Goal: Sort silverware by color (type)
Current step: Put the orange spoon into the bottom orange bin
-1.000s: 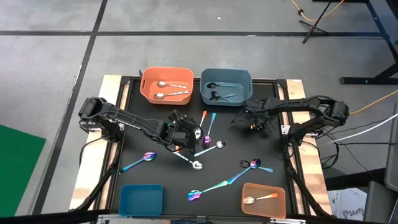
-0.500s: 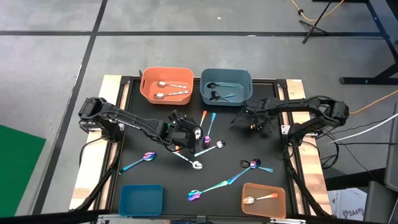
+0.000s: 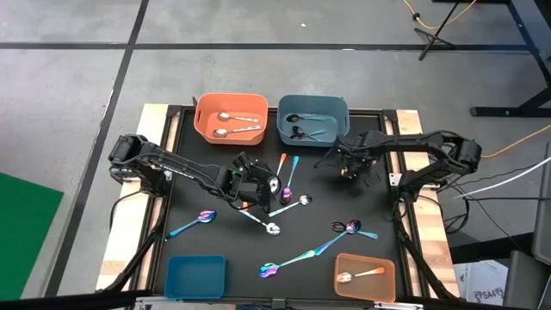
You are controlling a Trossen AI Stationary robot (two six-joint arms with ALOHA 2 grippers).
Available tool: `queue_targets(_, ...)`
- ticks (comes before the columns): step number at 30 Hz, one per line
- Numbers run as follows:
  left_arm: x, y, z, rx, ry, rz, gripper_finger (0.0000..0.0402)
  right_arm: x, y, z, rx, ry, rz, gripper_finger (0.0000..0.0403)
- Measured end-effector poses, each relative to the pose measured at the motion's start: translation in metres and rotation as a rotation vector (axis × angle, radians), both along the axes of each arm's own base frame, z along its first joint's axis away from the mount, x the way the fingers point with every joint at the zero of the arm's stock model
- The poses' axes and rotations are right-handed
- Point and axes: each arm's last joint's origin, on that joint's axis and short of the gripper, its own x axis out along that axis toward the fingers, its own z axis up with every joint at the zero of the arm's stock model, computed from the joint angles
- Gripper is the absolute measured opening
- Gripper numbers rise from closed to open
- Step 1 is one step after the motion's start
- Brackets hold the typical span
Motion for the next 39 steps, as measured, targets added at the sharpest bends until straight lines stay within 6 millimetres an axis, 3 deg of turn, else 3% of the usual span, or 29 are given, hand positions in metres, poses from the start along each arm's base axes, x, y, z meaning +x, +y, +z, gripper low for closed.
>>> queue_targets(8, 0.0, 0.0, 0.0, 0.0, -0.001, 0.0, 0.0118, 0.016, 0.007, 0.024, 0.044, -0.028, -0.066, 0.0001)
queue_targets(17, 0.0, 0.0, 0.0, -0.001, -0.003, 0.0, 0.0118, 0.034, 0.042, 0.067, 0.062, 0.034, -0.115, 0.0)
queue_targets(29, 0.0, 0.0, 0.0, -0.001, -0.003, 0.0, 0.0118, 0.052, 0.115, 0.138, 0.238, -0.02, -0.305, 0.0)
queue_targets(39, 0.0, 0.0, 0.0, -0.001, -0.003, 0.0, 0.0118, 0.04, 0.189, 0.145, 0.327, 0.019, -0.337, 0.0)
